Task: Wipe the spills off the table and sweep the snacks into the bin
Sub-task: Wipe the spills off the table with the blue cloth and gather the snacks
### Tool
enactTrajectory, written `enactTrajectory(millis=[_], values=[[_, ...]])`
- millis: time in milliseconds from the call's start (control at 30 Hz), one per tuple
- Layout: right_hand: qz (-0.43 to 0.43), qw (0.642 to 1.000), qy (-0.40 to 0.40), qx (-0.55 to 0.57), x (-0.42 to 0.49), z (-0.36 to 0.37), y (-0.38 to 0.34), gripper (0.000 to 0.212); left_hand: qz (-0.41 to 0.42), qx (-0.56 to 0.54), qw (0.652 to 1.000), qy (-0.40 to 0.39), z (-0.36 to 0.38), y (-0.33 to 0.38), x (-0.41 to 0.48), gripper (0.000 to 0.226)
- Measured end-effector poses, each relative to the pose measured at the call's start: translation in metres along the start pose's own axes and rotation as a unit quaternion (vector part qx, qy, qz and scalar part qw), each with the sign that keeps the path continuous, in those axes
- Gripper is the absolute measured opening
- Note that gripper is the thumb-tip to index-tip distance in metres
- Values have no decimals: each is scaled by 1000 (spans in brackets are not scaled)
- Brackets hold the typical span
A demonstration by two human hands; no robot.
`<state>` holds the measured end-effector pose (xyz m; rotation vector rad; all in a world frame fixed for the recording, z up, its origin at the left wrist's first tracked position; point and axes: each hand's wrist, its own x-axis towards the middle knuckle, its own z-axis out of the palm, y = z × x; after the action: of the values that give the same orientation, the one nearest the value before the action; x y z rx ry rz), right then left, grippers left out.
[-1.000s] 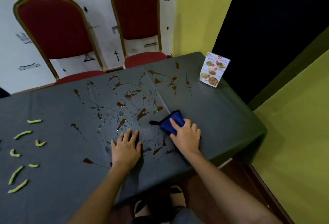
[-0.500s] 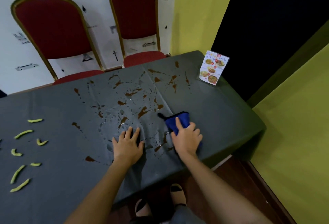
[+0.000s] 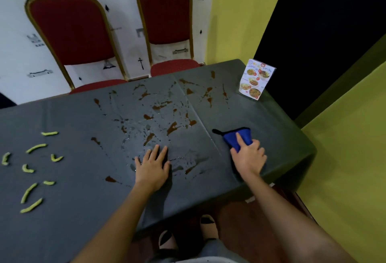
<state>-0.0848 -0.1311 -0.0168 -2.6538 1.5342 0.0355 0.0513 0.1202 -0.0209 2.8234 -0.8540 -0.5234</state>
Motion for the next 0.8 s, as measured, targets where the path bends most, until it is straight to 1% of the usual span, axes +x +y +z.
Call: enactTrajectory(millis=[67,133,233,367,467,533,633,733,800], values=[[29,1000,-5,-3,-6,0,-10,61,10,-19,999,34,1,-10,-9,56],[17,1000,-5,-7,-20,2,-29,62,-1,-25,997,72,4,-25,-25,56],[-60,998,7,-9,-48,5,-60,63,-74,-44,990,115,10,-50,-51,53],[-184,983,-23,-4,-82,11,-101,66,-171,-47,972,155,17,-83,-82,50],[-216,976,-33,-6,-79,12,-101,65,-239,-59,955,166,20,-105,-96,54],[-206,978,-21,-9,-64,9,-88,64,-265,-72,948,164,23,-117,-105,55],[-136,991,-4,-4,-35,4,-68,63,-274,-87,945,154,28,-127,-115,55],[-56,998,-21,1,-21,0,-65,62,-272,-75,948,146,32,-129,-118,56],[-17,999,-36,6,-26,0,-79,63,-273,-77,947,147,33,-129,-118,55]])
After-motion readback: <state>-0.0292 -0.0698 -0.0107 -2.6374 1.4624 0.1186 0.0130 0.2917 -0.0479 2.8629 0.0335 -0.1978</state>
